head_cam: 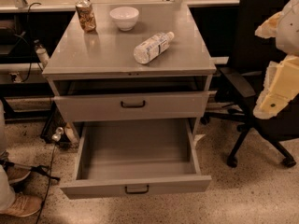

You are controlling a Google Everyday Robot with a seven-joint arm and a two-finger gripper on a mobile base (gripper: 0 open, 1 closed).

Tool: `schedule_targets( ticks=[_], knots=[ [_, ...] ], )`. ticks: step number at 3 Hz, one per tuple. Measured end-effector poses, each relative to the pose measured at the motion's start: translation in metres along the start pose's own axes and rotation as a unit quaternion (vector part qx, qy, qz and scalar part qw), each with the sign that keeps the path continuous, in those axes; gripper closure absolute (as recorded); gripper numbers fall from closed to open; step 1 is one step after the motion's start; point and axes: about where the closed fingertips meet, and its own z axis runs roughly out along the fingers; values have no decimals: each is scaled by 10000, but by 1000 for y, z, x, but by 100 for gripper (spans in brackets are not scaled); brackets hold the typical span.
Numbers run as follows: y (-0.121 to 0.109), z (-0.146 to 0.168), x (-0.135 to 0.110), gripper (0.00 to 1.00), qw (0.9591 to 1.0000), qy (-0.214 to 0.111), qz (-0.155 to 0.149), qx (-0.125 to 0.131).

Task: Place blue plastic bottle into middle drawer

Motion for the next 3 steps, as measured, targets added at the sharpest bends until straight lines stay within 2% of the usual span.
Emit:
schedule_targets(
  ticks=[1, 2, 3],
  knots=[
    [0, 0, 0, 0, 10000, 0, 0, 1],
    [-8, 1, -7, 0, 9997, -145, 172, 99],
    [-63, 28, -50, 0, 9979, -522, -135, 367]
  ],
)
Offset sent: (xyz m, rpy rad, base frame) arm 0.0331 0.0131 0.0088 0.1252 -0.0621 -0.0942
